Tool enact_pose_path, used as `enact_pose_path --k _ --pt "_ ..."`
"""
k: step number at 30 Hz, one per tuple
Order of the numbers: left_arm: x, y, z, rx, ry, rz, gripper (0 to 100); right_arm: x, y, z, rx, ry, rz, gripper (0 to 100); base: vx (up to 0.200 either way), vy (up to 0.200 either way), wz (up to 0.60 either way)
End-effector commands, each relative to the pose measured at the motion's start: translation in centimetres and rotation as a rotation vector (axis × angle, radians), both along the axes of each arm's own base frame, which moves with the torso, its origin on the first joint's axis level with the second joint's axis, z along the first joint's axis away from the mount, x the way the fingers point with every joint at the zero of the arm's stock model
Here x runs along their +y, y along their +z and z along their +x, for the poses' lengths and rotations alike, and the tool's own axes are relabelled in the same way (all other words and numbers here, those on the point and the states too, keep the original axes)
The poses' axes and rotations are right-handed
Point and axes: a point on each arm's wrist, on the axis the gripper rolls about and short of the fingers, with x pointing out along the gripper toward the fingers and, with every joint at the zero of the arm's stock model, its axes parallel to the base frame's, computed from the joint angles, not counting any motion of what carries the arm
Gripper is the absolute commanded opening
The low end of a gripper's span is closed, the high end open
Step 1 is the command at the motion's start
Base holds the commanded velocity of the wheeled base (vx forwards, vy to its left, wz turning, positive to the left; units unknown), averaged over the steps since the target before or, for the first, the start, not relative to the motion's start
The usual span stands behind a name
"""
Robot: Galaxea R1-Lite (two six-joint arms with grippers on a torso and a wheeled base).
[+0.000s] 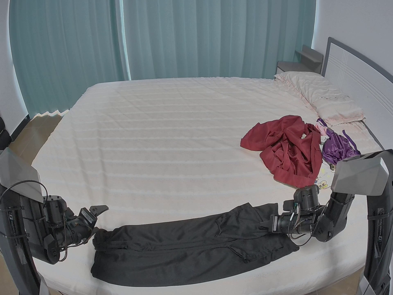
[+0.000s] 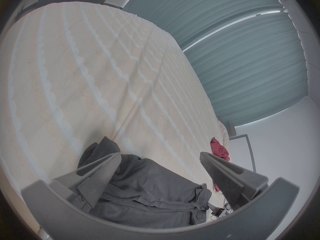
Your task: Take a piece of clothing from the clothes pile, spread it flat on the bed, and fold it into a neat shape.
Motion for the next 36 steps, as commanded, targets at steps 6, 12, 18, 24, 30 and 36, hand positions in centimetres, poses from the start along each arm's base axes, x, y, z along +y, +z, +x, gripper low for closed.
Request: enact_pose_path --k 6,12,18,24,30,36 --pt "0.0 -0.2 -0.1 -0.002 -0.01 0.016 100 -2.0 0.8 -2.1 -0.002 0.016 -0.063 0 0.0 0.0 0.0" --pt "0.0 -0.2 -0.1 -0.002 -0.011 0.017 100 -2.1 0.6 -2.6 0.008 0.034 -0.083 0 0.0 0.0 0.0" --pt "0.0 -0.2 -0.1 -0.002 -0.011 0.017 100 -2.2 0.5 -3.0 0.005 0.052 -0.1 100 0.0 0.0 0.0" --pt "0.0 -0.3 -0.1 -0.001 -0.015 0.027 100 -2.0 1.4 -2.2 -0.048 0.038 -0.074 100 0.0 0.0 0.0" --pt "-0.1 -0.6 -0.2 0.007 -0.024 0.052 100 -1.2 2.0 -1.4 -0.074 -0.04 0.043 100 0.0 0.0 0.0" --pt "-0.3 -0.7 -0.9 0.027 -0.027 0.133 100 -1.2 1.9 -1.5 -0.06 -0.033 0.073 100 0.0 0.0 0.0"
